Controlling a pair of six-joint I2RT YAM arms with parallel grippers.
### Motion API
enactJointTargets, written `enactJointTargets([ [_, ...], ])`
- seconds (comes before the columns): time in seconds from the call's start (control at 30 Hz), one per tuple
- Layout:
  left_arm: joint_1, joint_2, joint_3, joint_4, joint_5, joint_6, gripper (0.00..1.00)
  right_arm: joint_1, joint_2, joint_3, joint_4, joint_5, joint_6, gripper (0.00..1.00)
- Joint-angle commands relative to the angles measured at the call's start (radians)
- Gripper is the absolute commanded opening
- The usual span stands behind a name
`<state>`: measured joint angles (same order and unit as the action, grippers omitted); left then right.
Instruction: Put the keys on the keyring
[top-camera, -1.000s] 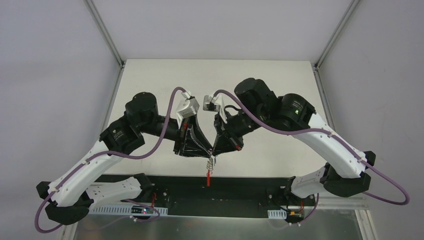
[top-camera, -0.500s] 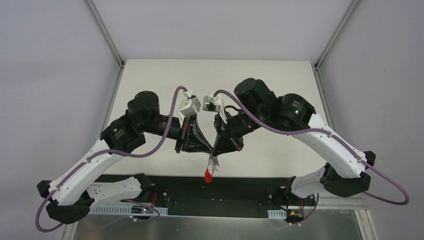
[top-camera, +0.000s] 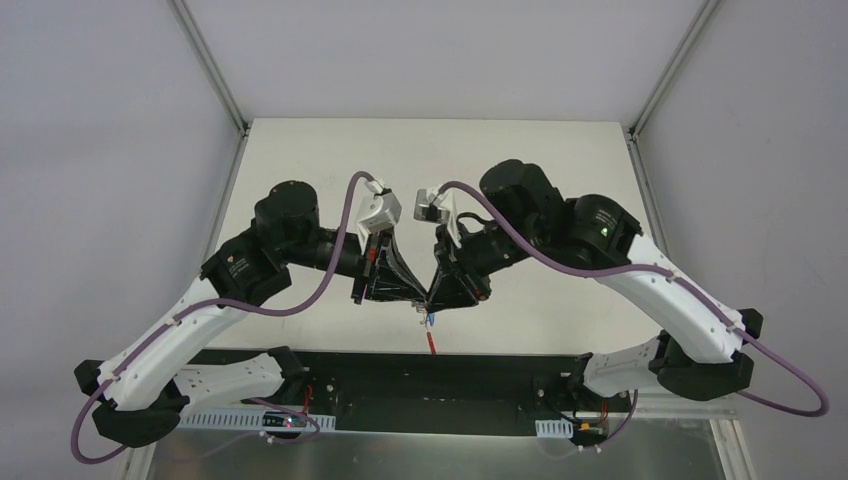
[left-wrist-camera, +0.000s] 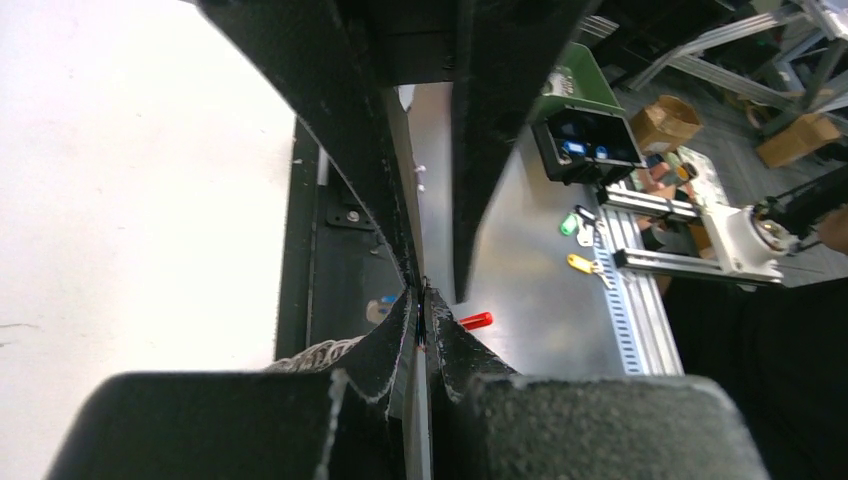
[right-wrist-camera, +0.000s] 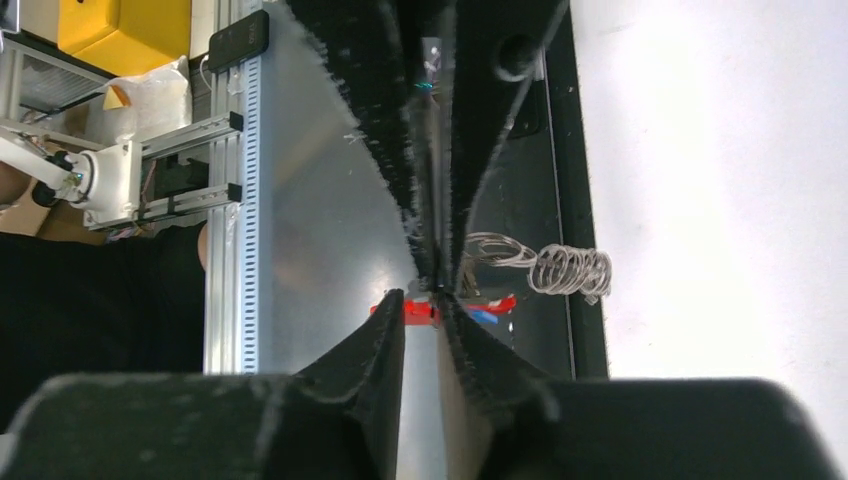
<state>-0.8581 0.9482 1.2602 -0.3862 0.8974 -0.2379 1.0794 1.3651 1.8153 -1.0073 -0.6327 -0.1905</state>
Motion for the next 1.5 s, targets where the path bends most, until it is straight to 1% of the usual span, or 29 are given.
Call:
enactJointTargets([
  [0.0, -0.009, -0.018, 0.054, 0.056, 0.007, 0.022, 0.00, -0.005, -0.098, -0.019, 0.095, 0.062, 0.034, 0.27],
  [0.03, -0.009, -0.020, 0.057, 0.060, 0.005, 0.026, 0.00, -0.006, -0.115, -0.027, 0.106, 0.078, 0.037, 0.32],
  [0.1, -0.009, -0.027, 0.067, 0.068, 0.004, 0.031, 0.00, -0.005, -0.157, -0.053, 0.155, 0.122, 0.050, 0.37],
  [0.17, -0.010, -0.033, 0.075, 0.085, 0.007, 0.032, 0.00, -0.002, -0.200, -0.080, 0.195, 0.167, 0.049, 0.40],
  [0.33, -0.009, -0.059, 0.072, 0.171, 0.025, 0.019, 0.00, 0.012, -0.286, -0.146, 0.280, 0.258, 0.014, 0.43],
  [0.47, -0.010, -0.084, 0.046, 0.276, 0.031, -0.021, 0.00, 0.045, -0.343, -0.224, 0.380, 0.290, -0.054, 0.43],
  [0.63, -0.009, -0.140, -0.039, 0.523, 0.007, -0.102, 0.00, 0.111, -0.398, -0.356, 0.545, 0.306, -0.190, 0.43],
  [0.8, -0.009, -0.186, -0.130, 0.718, -0.059, -0.183, 0.00, 0.161, -0.456, -0.478, 0.753, 0.327, -0.321, 0.43],
  [1.0, -0.010, -0.220, -0.233, 0.907, -0.143, -0.270, 0.00, 0.185, -0.457, -0.488, 0.850, 0.325, -0.374, 0.43],
  [1.1, -0.010, -0.229, -0.265, 0.940, -0.170, -0.281, 0.00, 0.200, -0.444, -0.473, 0.881, 0.326, -0.384, 0.43],
  [1.23, -0.010, -0.233, -0.296, 0.977, -0.190, -0.292, 0.00, 0.217, -0.421, -0.444, 0.883, 0.341, -0.404, 0.43],
  [1.33, -0.010, -0.237, -0.312, 1.008, -0.196, -0.299, 0.00, 0.224, -0.408, -0.428, 0.882, 0.351, -0.417, 0.41],
  [1.37, -0.009, -0.236, -0.314, 1.015, -0.195, -0.303, 0.00, 0.227, -0.404, -0.425, 0.880, 0.354, -0.420, 0.38],
  [1.43, -0.010, -0.232, -0.316, 1.022, -0.191, -0.305, 0.00, 0.230, -0.400, -0.419, 0.877, 0.363, -0.425, 0.28],
  [1.47, -0.010, -0.232, -0.318, 1.022, -0.191, -0.304, 0.00, 0.232, -0.398, -0.417, 0.875, 0.364, -0.427, 0.24],
])
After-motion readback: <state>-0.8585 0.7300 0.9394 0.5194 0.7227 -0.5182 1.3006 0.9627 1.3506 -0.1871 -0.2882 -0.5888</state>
